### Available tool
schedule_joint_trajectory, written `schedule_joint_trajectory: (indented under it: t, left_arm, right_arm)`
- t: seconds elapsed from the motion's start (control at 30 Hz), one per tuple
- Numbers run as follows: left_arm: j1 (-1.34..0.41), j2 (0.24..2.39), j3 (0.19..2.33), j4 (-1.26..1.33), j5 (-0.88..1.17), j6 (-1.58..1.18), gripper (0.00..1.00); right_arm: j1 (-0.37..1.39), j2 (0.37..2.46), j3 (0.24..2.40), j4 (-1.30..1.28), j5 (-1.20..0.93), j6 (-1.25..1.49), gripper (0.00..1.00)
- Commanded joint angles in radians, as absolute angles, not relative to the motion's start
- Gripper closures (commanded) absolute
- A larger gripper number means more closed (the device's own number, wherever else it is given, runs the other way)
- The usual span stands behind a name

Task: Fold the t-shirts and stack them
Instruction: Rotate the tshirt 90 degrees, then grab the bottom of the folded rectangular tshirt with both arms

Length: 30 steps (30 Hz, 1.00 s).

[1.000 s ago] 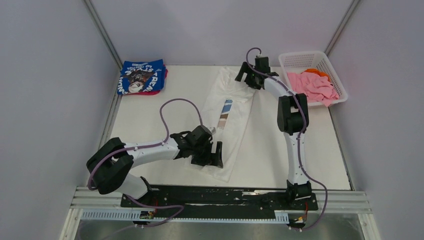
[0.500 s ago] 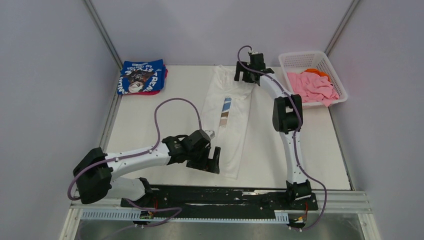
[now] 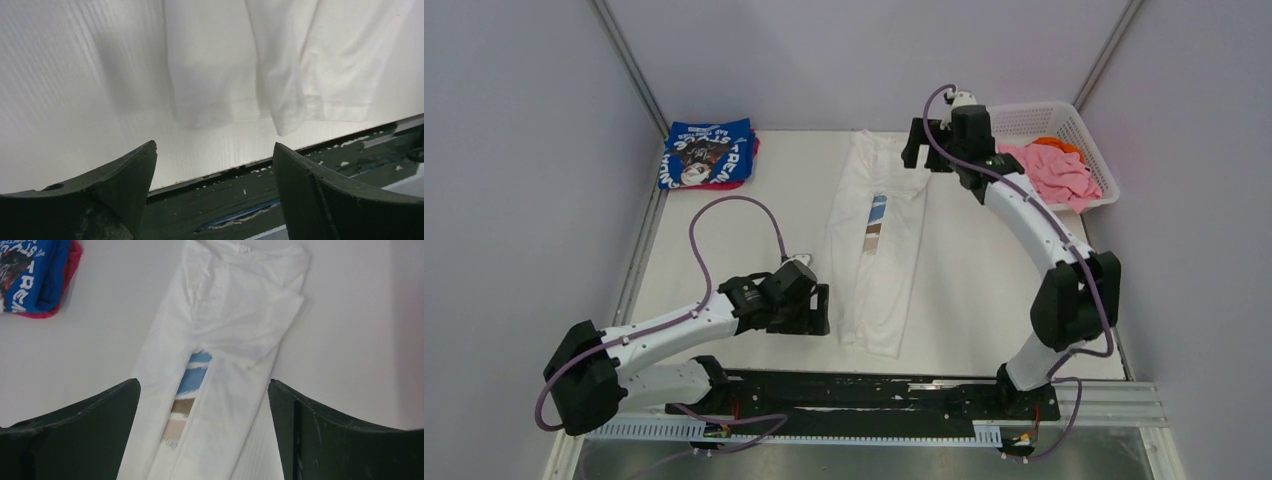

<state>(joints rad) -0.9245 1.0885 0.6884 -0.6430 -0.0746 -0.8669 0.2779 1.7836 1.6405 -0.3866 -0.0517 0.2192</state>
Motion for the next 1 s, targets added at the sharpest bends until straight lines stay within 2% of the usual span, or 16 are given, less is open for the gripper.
schedule_joint_trajectory:
  t: [0.0, 0.13, 0.4, 0.63, 0.7, 0.8, 0.87, 0.97]
  left_arm:
    - [-0.916, 1.154, 0.669, -0.604, -0.098, -0.877, 0.13]
    - [-0.915, 1.224, 0.685, -0.577, -0.107, -0.860, 0.24]
    - [-0.916, 1.305, 0.697, -0.544, -0.116, -0.853, 0.33]
    - [-0.916, 1.346, 0.696, -0.547, -0.100, -0.845, 0.49]
    - [-0.916, 1.351, 0.695, -0.559, -0.105, -0.844, 0.50]
    - [-0.916, 1.356, 0.688, -0.577, -0.121, -0.850, 0.57]
    - [-0.915, 1.362, 0.687, -0.585, -0.128, -0.853, 0.62]
    - [-0.916, 1.363, 0.689, -0.608, -0.139, -0.862, 0.73]
  right_arm:
    - [0.348, 1.597, 1.313, -0.402, 0.044, 0.423, 0.00]
    - [0.450, 1.443, 1.060, -0.397, 0.040, 0.528, 0.00]
    - [0.730, 1.291, 0.781, -0.443, 0.027, 0.645, 0.10]
    - [0.947, 1.244, 0.707, -0.505, 0.000, 0.703, 0.20]
    - [0.998, 1.252, 0.705, -0.528, -0.013, 0.722, 0.23]
    - [1.032, 1.283, 0.695, -0.564, -0.009, 0.777, 0.26]
    - [1.041, 1.301, 0.680, -0.581, -0.017, 0.815, 0.32]
    - [1.058, 1.311, 0.655, -0.586, -0.015, 0.848, 0.36]
